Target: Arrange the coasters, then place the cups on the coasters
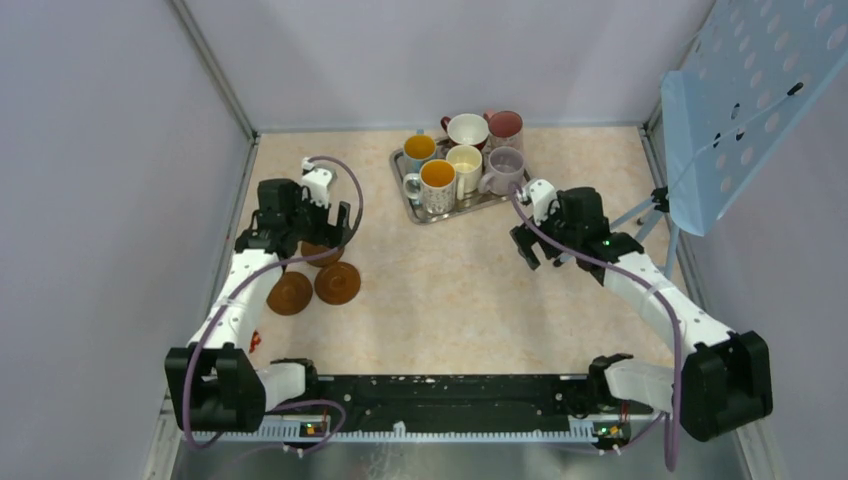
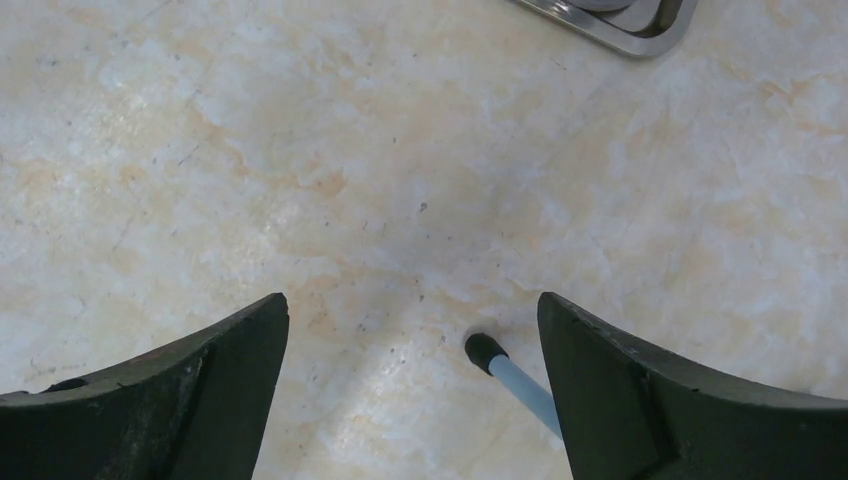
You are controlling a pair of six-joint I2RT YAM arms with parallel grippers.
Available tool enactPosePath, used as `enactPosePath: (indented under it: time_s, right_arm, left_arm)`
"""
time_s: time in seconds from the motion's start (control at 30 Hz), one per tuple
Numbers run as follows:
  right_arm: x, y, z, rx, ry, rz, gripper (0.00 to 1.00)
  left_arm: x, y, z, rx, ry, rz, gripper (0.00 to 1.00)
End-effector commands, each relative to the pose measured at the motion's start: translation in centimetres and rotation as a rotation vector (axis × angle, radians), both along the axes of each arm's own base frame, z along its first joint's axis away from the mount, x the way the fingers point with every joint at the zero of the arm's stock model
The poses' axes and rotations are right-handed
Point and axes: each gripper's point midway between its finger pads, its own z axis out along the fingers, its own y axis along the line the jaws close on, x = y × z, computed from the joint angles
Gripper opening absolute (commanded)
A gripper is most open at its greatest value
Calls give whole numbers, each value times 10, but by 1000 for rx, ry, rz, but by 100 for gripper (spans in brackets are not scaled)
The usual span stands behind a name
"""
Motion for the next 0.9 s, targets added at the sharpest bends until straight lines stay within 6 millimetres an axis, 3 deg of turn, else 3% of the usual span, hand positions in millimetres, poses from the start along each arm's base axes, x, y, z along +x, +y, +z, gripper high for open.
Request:
enactPosePath:
  time_s: [0.0, 0.23, 0.47, 0.7, 0.87]
  right_arm:
    - [48, 10, 29, 79, -67, -129, 92]
    - [107, 15, 39, 160, -62, -310, 78]
    - [173, -11, 58, 264, -102, -533, 63]
    - [226, -29, 48, 249, -165, -668, 40]
    - [255, -37, 17, 199, -159, -714, 33]
  left_arm:
    - [23, -5, 6, -60, -26, 18, 99]
    - [73, -14, 2, -222, 36, 167, 99]
    - [123, -37, -16, -297, 88, 189, 99]
    - [160, -50, -32, -361, 126, 208, 98]
    - [172, -56, -43, -376, 135, 212, 98]
